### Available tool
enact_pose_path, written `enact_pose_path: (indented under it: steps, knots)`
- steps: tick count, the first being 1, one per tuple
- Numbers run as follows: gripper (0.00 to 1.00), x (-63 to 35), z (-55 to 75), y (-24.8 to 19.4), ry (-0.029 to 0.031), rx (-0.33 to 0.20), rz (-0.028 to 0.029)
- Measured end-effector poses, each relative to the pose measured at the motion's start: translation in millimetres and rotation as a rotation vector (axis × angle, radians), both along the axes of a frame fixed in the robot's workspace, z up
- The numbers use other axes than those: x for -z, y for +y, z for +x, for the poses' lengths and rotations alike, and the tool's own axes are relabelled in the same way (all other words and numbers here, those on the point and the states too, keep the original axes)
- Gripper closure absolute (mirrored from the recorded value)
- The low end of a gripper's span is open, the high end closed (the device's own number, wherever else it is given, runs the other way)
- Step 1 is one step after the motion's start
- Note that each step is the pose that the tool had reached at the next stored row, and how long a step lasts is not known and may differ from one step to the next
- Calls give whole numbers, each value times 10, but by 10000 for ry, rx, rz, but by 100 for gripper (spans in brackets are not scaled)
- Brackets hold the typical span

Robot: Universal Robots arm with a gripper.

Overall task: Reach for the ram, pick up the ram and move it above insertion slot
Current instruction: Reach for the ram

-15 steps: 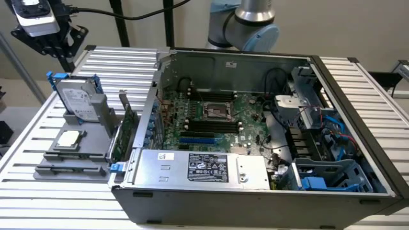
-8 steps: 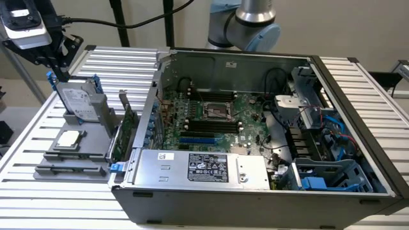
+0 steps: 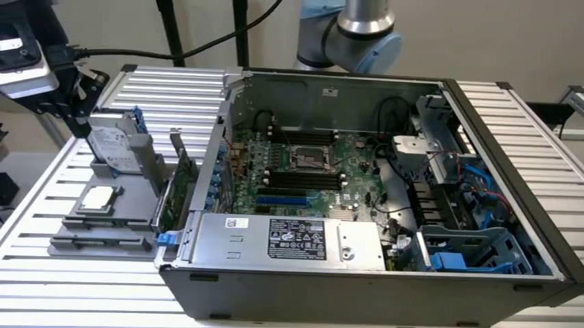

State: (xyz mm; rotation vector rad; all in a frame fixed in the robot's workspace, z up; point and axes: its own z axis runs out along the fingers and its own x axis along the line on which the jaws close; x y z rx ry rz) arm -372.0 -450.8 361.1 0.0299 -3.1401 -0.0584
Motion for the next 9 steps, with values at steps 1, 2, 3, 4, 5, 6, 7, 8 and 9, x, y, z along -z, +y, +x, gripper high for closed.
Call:
enact_pose_path:
  steps: [1, 2, 3, 4, 5, 6, 7, 8, 9]
  knots:
    - [89, 10, 0, -49, 0, 0, -1]
    - [89, 20, 0, -94, 1, -1, -1]
    - [89, 29, 0, -139, 1, -2, -3]
    - [89, 39, 0, -184, 0, -1, -3]
    - [89, 48, 0, -229, 0, 0, -3]
    - [89, 57, 0, -274, 1, 0, -5]
    - [89, 67, 0, -319, 1, -1, -5]
    - [89, 76, 0, -364, -1, -2, -6]
    - [89, 85, 0, -413, 1, -1, -9]
